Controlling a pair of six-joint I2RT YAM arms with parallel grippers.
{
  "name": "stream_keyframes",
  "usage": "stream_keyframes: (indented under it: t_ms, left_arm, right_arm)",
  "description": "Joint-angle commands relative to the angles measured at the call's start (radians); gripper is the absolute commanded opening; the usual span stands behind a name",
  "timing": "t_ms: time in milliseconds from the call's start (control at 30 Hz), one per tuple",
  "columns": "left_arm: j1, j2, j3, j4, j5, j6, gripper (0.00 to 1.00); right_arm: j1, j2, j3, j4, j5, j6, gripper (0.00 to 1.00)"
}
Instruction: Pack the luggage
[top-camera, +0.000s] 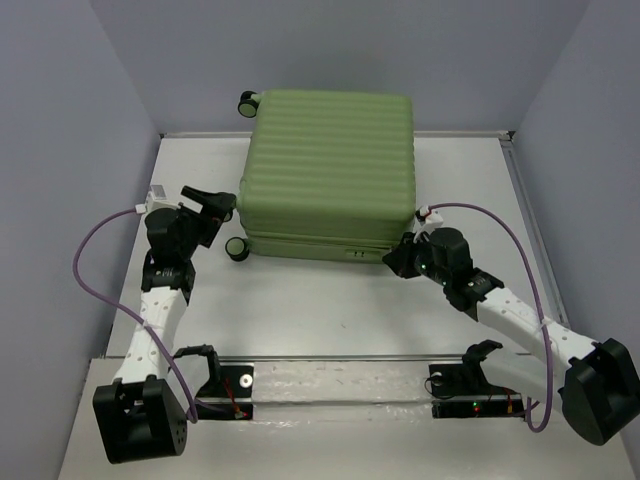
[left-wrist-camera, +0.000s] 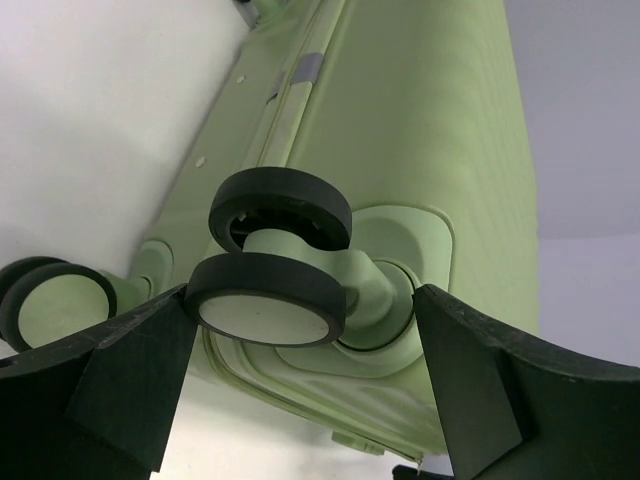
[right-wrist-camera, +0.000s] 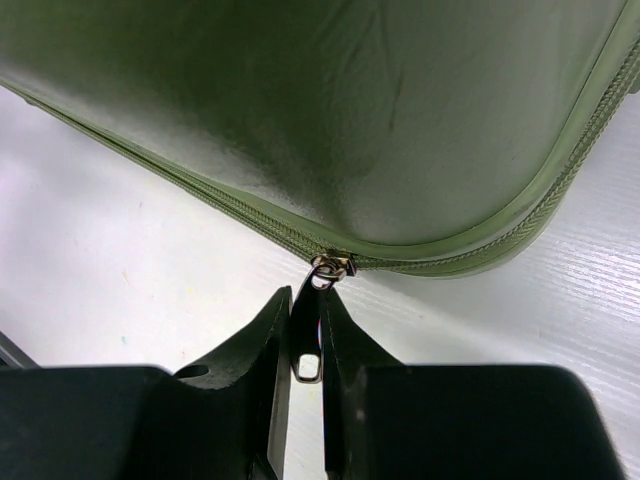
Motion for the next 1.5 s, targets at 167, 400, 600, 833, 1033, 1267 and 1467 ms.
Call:
stream_keyframes:
  t_ms: [167,400,600,833,1033,1267,1467]
  left_arm:
    - [0.002,-0.035,0.033,-0.004,0.115,0.018,0.99]
    - [0.003,-0.144,0.038,-0.139,0.092,0.081,0.99]
    - [0.003,-0.15,0.075,-0.169,0.103,0.098,0.99]
    - [0.002,-0.148,0.084,-0.188,0.112,0.121,0.99]
    - [0.002,-0.113,0.121,-0.173,0.099,0.117,0.99]
    - [0.003,0.01,0.131,-0.048,0.078,0.052,0.99]
    - [0.003,0.094,0.13,0.034,0.066,0.006,0.98]
  right_arm:
    - [-0.006,-0.057,0.019,0.104,-0.042,-0.022,0.07]
    - [-0.006,-0.065,0.017,0.104,-0.045,-0.026,0.07]
    - [-0.006,-0.073,0.019,0.105,-0.048,-0.025,0.07]
    - [-0.006,-0.074,0.016,0.107,-0.054,-0.022,0.07]
    - [-0.006,-0.073,0.016,0.112,-0.058,-0.02,0.07]
    - [-0.006,-0.076,0.011,0.113,-0.068,-0.022,0.07]
    - [-0.006,-0.085,0.008,0.113,-0.072,-0.022,0.07]
